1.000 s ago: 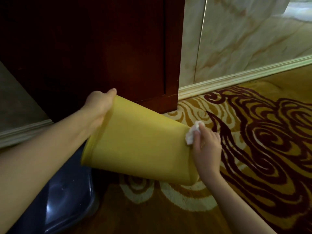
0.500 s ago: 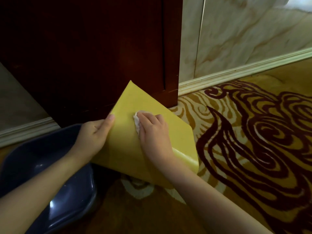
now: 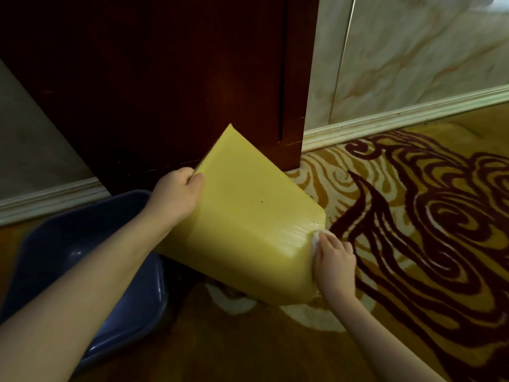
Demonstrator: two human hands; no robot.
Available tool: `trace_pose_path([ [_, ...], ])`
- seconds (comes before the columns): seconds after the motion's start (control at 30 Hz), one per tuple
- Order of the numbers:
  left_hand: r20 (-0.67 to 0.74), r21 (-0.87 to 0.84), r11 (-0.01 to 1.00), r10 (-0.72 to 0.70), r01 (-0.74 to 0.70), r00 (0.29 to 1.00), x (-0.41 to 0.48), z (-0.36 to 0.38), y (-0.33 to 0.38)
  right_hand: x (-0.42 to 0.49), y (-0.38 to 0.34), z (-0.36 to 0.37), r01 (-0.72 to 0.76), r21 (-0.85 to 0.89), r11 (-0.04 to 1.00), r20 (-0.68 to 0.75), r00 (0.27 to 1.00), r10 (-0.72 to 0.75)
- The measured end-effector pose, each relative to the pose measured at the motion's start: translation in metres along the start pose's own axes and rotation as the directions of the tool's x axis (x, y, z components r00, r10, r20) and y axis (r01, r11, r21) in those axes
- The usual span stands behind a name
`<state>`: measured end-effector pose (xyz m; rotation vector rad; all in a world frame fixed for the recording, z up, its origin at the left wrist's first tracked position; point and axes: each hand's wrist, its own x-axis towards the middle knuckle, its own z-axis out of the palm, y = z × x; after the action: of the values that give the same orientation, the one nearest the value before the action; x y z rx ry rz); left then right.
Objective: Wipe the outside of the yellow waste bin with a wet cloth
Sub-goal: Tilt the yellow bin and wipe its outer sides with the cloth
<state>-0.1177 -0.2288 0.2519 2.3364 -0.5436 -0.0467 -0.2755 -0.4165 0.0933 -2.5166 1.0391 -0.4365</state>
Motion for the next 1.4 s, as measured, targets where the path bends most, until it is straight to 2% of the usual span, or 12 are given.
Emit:
trace_pose_path([
  [0.1, -0.025, 0.018, 1.0, 0.002, -0.001, 1.0, -0.001, 0.004, 0.002, 0.006, -0.01, -0.013, -0.035, 0.076, 0.996, -0.112, 0.993, 0.043],
  [0.23, -0.032, 0.031, 0.999, -0.014, 0.015, 0.999, 0.0, 0.005, 0.004, 0.016, -0.096, -0.039, 0.349, 0.166, 0.922, -0.346, 0.897, -0.277],
  [0.37, -0.028, 0.072, 0.997, -0.034, 0.036, 0.999, 0.002, 0.006, 0.008, 0.031, -0.169, -0.038, 0.539, 0.135, 0.832, -0.24, 0.832, -0.5],
  [0.5, -0.042, 0.05, 0.996, -0.068, 0.07, 0.997, 0.002, 0.003, -0.001, 0.041, -0.144, -0.015, 0.462, 0.119, 0.879, -0.143, 0.884, -0.445],
  [0.67, -0.061, 0.038, 0.995, -0.092, 0.095, 0.994, -0.001, -0.003, -0.017, 0.053, -0.047, 0.007, 0.054, 0.173, 0.983, 0.035, 0.998, -0.061],
  [0.87, -0.072, 0.03, 0.996, -0.078, 0.081, 0.994, -0.001, -0.003, -0.019, 0.044, 0.025, 0.014, -0.405, 0.148, 0.902, 0.189, 0.907, 0.376],
  [0.93, -0.081, 0.034, 0.997, -0.07, 0.073, 0.994, -0.001, -0.002, -0.02, 0.047, 0.019, 0.008, -0.388, 0.222, 0.895, 0.088, 0.922, 0.378],
  [1.0, -0.078, 0.035, 0.997, -0.067, 0.07, 0.995, -0.002, -0.002, -0.02, 0.055, -0.007, -0.002, -0.234, 0.245, 0.941, -0.078, 0.963, 0.26],
  [1.1, -0.07, 0.035, 0.997, -0.063, 0.066, 0.996, -0.003, -0.002, -0.018, 0.067, -0.072, -0.017, 0.192, 0.165, 0.967, -0.243, 0.959, -0.149],
  [1.2, -0.061, 0.025, 0.997, -0.065, 0.067, 0.996, -0.004, 0.0, -0.016, 0.077, -0.13, -0.018, 0.425, 0.139, 0.894, -0.194, 0.897, -0.396],
  [1.3, -0.054, 0.01, 0.997, -0.077, 0.077, 0.996, -0.005, -0.001, -0.017, 0.088, -0.129, -0.006, 0.376, 0.149, 0.914, -0.076, 0.926, -0.369],
  [1.4, -0.053, -0.005, 0.997, -0.081, 0.081, 0.995, -0.008, -0.002, -0.019, 0.091, -0.07, 0.007, 0.121, 0.189, 0.974, 0.017, 0.992, -0.127],
])
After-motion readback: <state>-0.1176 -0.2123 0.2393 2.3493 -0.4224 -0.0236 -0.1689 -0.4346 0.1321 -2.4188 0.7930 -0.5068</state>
